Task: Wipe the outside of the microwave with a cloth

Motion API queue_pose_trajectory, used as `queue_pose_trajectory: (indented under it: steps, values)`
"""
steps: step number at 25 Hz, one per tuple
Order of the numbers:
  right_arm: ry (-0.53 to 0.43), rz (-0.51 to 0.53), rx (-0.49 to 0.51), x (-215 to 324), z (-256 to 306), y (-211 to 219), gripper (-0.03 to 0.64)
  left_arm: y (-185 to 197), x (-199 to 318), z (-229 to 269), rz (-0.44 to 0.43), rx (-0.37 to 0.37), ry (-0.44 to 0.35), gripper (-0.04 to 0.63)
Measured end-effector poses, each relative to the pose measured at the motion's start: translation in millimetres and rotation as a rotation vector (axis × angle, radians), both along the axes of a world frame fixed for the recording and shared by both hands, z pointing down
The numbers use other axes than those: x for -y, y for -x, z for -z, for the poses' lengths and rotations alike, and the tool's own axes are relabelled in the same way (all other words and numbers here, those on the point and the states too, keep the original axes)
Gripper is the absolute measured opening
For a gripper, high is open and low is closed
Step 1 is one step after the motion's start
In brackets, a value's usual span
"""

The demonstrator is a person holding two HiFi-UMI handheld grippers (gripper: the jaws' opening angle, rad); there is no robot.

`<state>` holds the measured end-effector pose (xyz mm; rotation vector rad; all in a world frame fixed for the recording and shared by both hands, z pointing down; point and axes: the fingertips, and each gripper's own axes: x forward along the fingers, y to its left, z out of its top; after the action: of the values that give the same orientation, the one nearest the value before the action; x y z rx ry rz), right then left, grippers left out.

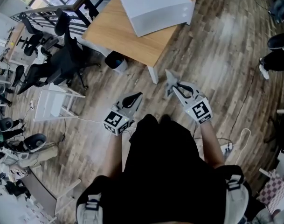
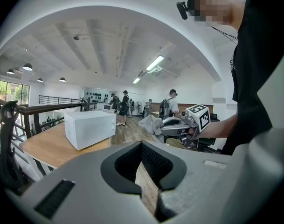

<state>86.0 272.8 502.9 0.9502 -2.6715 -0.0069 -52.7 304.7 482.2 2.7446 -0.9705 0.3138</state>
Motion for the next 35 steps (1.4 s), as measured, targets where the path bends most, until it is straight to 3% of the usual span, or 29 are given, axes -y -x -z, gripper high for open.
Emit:
queue_pose_trajectory:
  steps: [14,25,35]
  values:
    - [0.003,-0.015,-0.014,17.1,-6.8,-6.7,0.035,-2.5,17.5,-8.2,0.009,-0.001,0.008,0.002]
    - [0.002,-0.037,-0.029,66.1,-7.5,5.6,0.035,8.0,74.4,-0.9,-0.016,-0.010,-0.013,0.002]
    - [0.002,-0.029,-0.039,121.0,-13.5,33.8,0.035,41.5,128.4,-4.1,0.007,-0.018,0.002,0.002]
